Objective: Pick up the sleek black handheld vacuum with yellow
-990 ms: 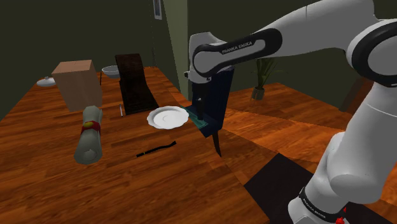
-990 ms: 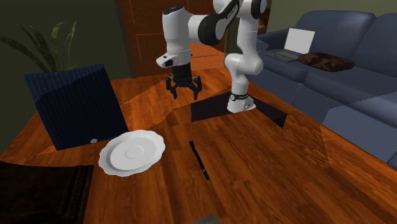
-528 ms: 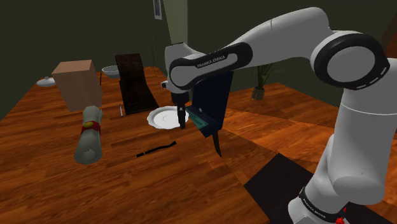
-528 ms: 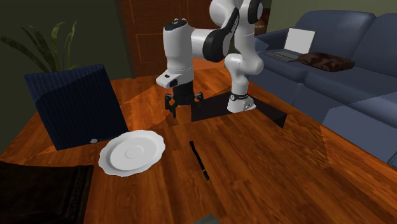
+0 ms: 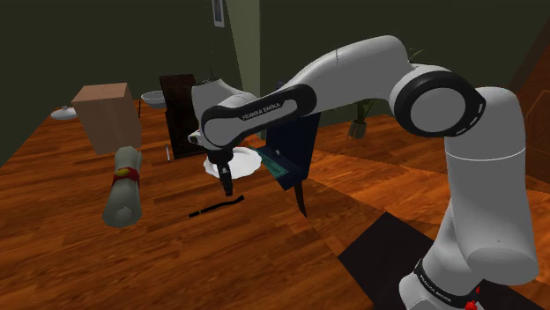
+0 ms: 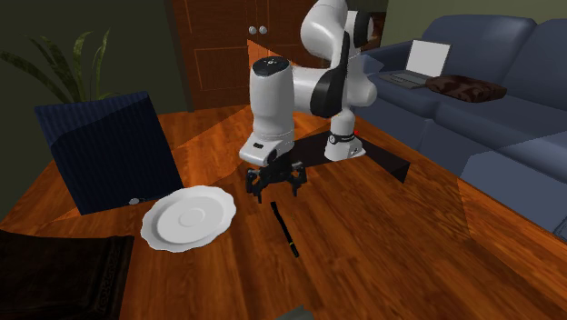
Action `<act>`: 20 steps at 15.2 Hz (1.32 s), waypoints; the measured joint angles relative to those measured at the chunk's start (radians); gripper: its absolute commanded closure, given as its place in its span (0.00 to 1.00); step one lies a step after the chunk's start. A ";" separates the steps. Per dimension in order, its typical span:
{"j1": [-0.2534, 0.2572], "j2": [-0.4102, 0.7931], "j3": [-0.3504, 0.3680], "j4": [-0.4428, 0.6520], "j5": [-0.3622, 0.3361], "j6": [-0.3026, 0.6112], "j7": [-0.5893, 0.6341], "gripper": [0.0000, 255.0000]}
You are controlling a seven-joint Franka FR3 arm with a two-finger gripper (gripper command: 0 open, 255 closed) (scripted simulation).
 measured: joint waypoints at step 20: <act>0.041 0.135 0.014 0.060 -0.043 0.074 -0.031 1.00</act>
